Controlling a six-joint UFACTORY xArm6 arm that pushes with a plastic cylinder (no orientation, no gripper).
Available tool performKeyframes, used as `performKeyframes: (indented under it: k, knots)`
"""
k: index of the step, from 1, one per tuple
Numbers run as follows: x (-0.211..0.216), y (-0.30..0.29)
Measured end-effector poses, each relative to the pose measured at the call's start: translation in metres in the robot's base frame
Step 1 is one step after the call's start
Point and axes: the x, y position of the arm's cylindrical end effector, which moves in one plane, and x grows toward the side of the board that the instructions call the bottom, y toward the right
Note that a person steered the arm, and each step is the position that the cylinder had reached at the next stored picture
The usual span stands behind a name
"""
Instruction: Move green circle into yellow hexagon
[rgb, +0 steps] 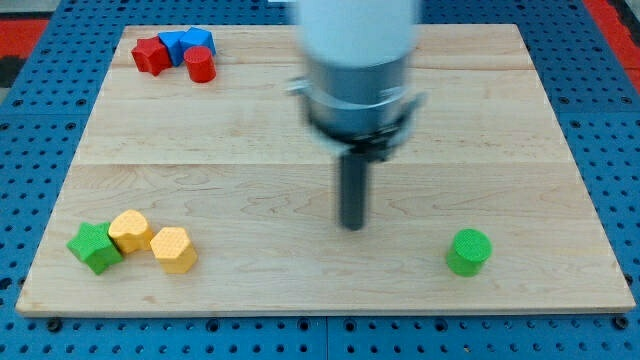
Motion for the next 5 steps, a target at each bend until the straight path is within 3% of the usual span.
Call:
performKeyframes:
  k: [1,2,3,4,5]
  knots:
    - [-0.005,0.1]
    - [0.038,0.152]
    - [0.075,0.11]
    - [0.071,0.026]
    - [0.062,0.069]
